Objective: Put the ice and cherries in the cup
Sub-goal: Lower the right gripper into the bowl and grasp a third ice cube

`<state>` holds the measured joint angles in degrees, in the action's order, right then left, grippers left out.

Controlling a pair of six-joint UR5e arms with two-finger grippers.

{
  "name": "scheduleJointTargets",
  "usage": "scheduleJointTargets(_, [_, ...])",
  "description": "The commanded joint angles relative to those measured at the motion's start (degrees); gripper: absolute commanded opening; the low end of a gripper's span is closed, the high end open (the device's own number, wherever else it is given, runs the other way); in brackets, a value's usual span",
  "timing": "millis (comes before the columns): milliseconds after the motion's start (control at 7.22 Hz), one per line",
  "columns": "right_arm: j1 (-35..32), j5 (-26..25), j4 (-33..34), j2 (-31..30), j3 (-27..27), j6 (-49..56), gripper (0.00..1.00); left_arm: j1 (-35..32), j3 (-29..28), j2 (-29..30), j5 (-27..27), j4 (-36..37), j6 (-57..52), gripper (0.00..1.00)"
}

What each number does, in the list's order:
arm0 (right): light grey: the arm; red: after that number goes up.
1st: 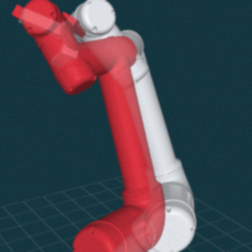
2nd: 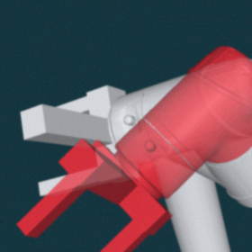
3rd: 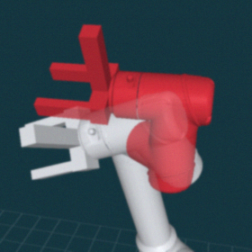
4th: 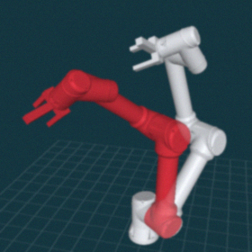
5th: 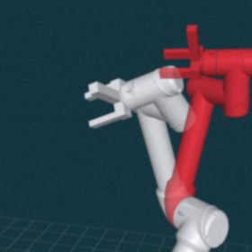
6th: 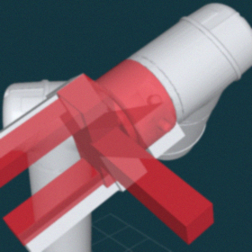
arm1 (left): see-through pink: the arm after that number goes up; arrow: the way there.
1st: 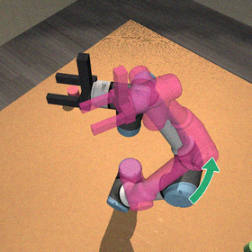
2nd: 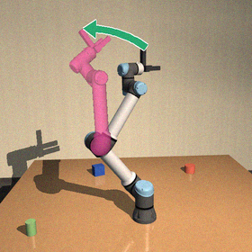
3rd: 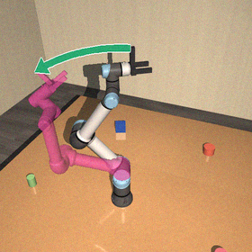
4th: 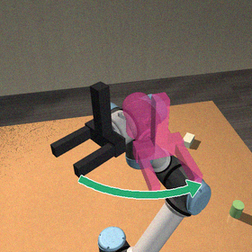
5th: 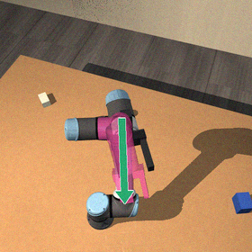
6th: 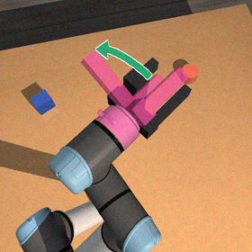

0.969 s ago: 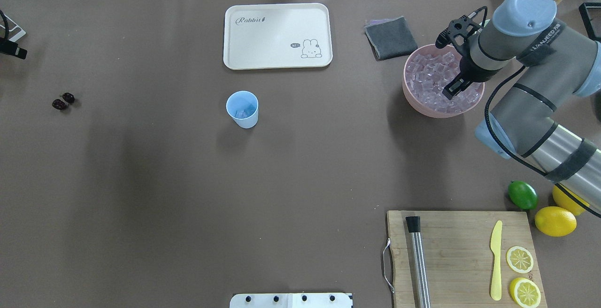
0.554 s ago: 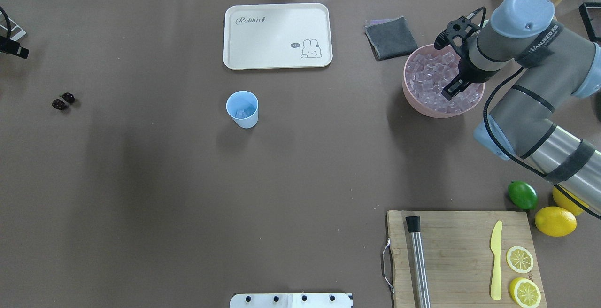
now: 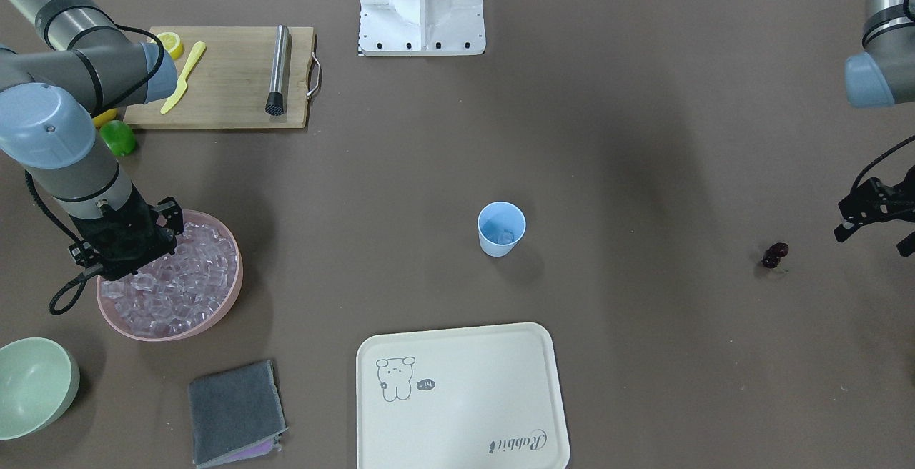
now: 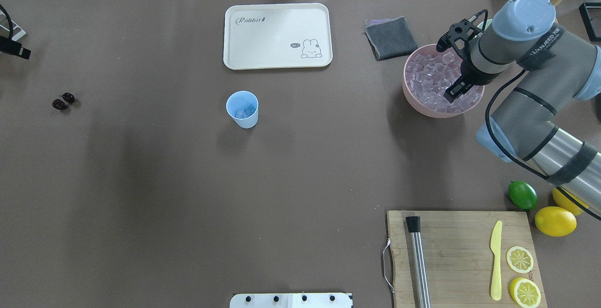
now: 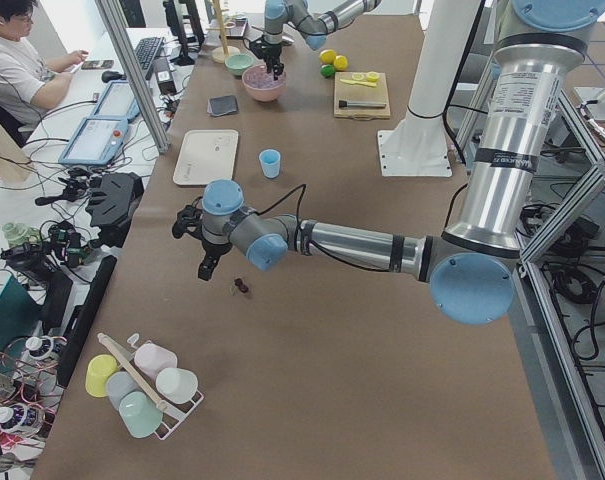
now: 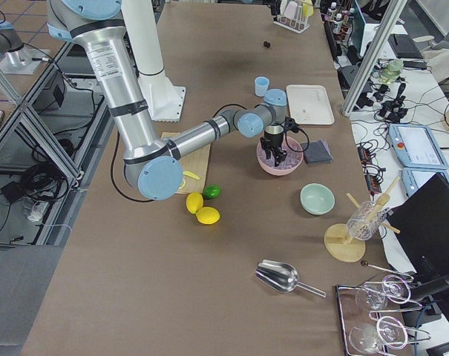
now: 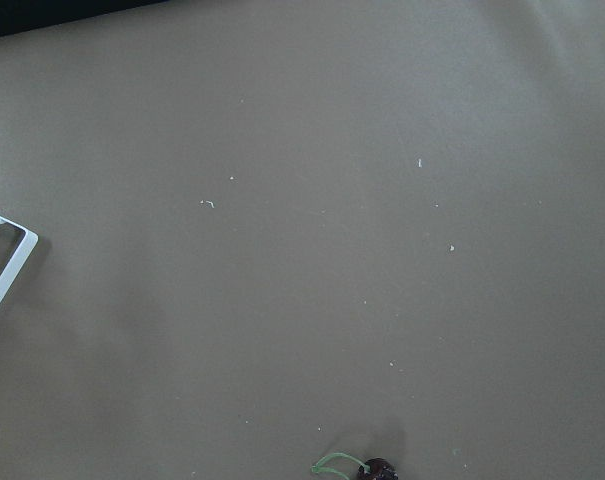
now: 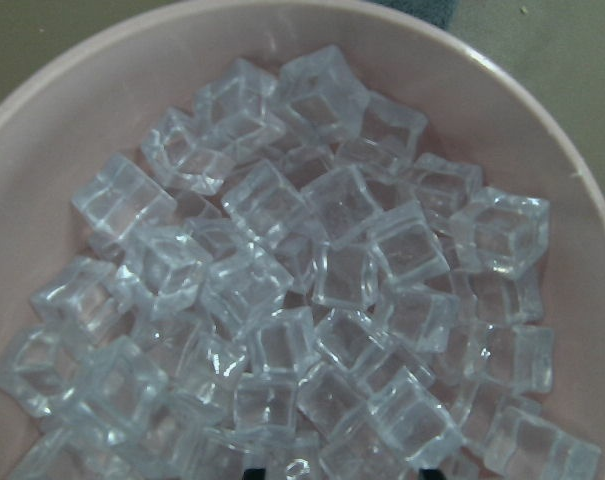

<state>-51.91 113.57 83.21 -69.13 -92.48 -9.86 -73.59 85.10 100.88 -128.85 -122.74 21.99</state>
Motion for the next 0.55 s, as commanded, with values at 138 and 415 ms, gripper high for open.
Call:
scheduleJointTargets(138, [0.06,-0.97,0.02,-0.04,-0.24,-0.42,0.45,0.64,-0.02,-0.07,1.32,-0.75,0.07,0.98])
scheduleJointTargets(415, [0.06,-1.07,0.02,-0.04,-0.33,-0.77,0.19,0.64,-0.02,-0.07,1.32,-0.75,0.07,0.98])
